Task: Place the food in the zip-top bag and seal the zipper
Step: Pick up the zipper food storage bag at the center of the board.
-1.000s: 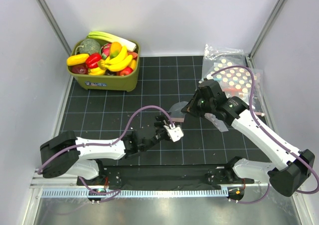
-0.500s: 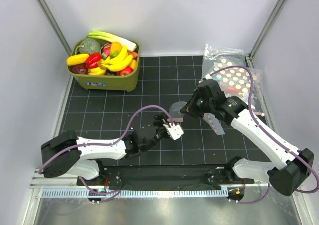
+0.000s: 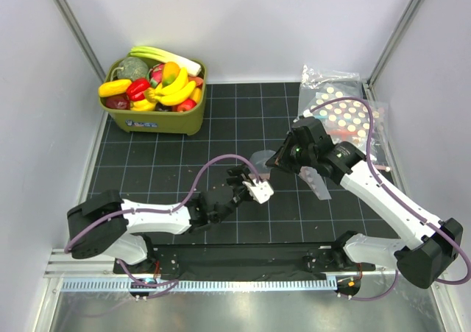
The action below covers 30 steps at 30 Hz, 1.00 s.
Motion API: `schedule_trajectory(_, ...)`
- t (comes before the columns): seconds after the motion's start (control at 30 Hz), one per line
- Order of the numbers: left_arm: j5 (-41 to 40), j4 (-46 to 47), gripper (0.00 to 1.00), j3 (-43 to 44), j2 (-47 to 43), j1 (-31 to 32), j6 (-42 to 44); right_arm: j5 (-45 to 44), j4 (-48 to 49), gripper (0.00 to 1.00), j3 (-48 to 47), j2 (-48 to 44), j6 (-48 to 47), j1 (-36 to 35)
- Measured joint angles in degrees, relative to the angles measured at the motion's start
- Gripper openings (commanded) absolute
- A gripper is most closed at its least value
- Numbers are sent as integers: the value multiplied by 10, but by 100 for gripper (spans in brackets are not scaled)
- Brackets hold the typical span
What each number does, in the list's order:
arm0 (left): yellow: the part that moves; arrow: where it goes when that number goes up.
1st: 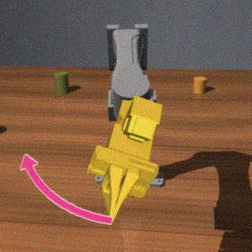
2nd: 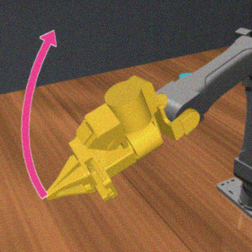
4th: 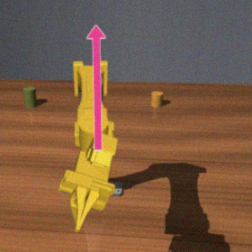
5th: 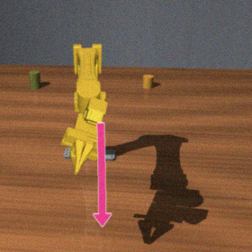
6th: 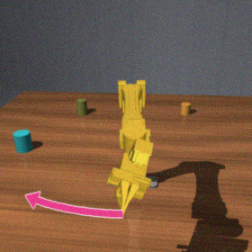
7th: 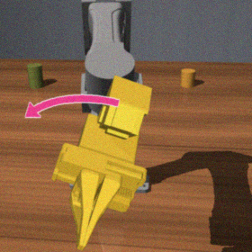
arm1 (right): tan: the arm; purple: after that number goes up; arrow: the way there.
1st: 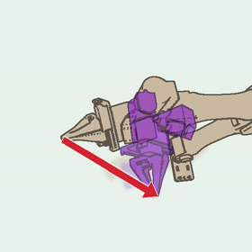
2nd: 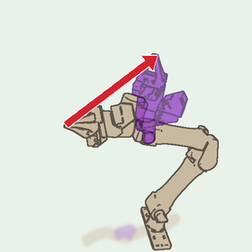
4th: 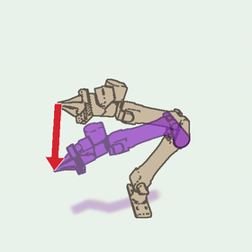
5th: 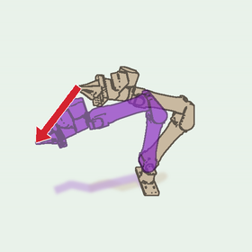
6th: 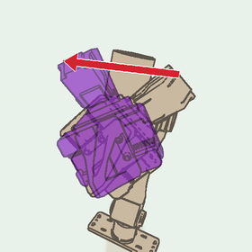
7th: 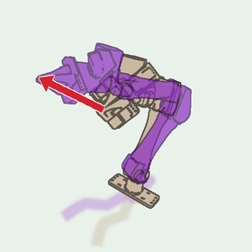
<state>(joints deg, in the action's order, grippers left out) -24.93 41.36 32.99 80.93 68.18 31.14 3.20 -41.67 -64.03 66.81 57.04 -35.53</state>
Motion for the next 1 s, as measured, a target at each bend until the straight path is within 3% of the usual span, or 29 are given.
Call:
schedule_trajectory(0.2,-11,12,57,12,16,0,6,0,0,1,1,0,2,0)
schedule_trajectory(0.4,-23,19,35,27,35,-2,8,5,1,1,2,0,3,0)
schedule_trajectory(0.5,-24,22,21,28,36,-6,5,7,2,1,3,0,3,0)
schedule_trajectory(0.53,-24,23,0,28,36,-8,4,7,2,1,3,0,4,0)
schedule_trajectory(0.63,-25,24,0,30,36,-11,-10,5,2,9,3,0,3,0)
schedule_trajectory(0.67,-24,19,0,33,35,-12,-19,1,2,17,3,-1,3,0)
schedule_trajectory(0.77,-4,-43,0,68,32,-24,-70,-31,2,22,3,-4,2,0)
schedule_trajectory(0.9,51,-156,0,159,29,-70,-167,-98,14,23,5,-17,-19,0)
schedule_trajectory(1.0,90,-193,0,181,17,-97,-229,-141,23,24,6,-24,-40,0)
